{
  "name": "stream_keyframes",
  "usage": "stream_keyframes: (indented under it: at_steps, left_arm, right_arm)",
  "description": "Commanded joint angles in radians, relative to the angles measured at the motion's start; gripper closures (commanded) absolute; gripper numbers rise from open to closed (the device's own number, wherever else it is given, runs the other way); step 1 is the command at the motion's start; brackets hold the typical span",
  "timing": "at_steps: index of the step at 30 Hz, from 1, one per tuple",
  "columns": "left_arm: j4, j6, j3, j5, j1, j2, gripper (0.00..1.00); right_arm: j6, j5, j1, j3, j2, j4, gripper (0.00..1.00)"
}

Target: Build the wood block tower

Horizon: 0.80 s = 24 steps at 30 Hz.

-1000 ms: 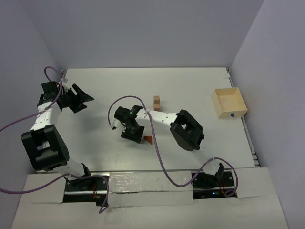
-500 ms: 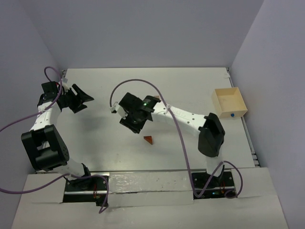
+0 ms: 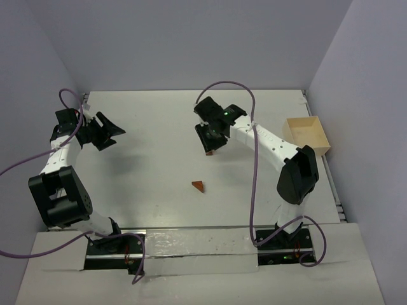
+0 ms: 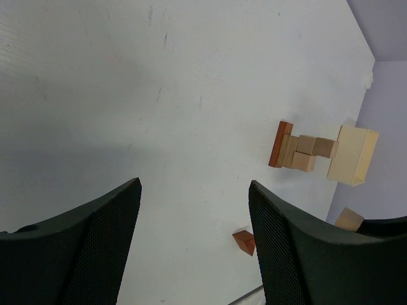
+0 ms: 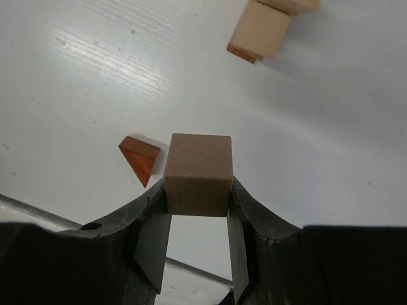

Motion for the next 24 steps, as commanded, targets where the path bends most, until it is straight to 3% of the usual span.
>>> stream_keyframes:
  at_steps: [1,14,24]
  left_arm:
    - [0.034,-0.01,0.007,0.008,0.002,-0.002,0.25]
    - [0.033,-0.01,0.006,-0.002,0.004,0.004,0.25]
    - [0.034,-0.005,0.001,-0.005,0.002,0.003,0.25]
  right_arm:
    - [0.14,0.115,0.017,-0.002,-0.077,-0.019,1.0]
    - [0.27,0.055,-0.034,0.059,0.011,-0.089,1.0]
    - [0.307,0.102,-0.035,0.188,0.131,-0.116,1.0]
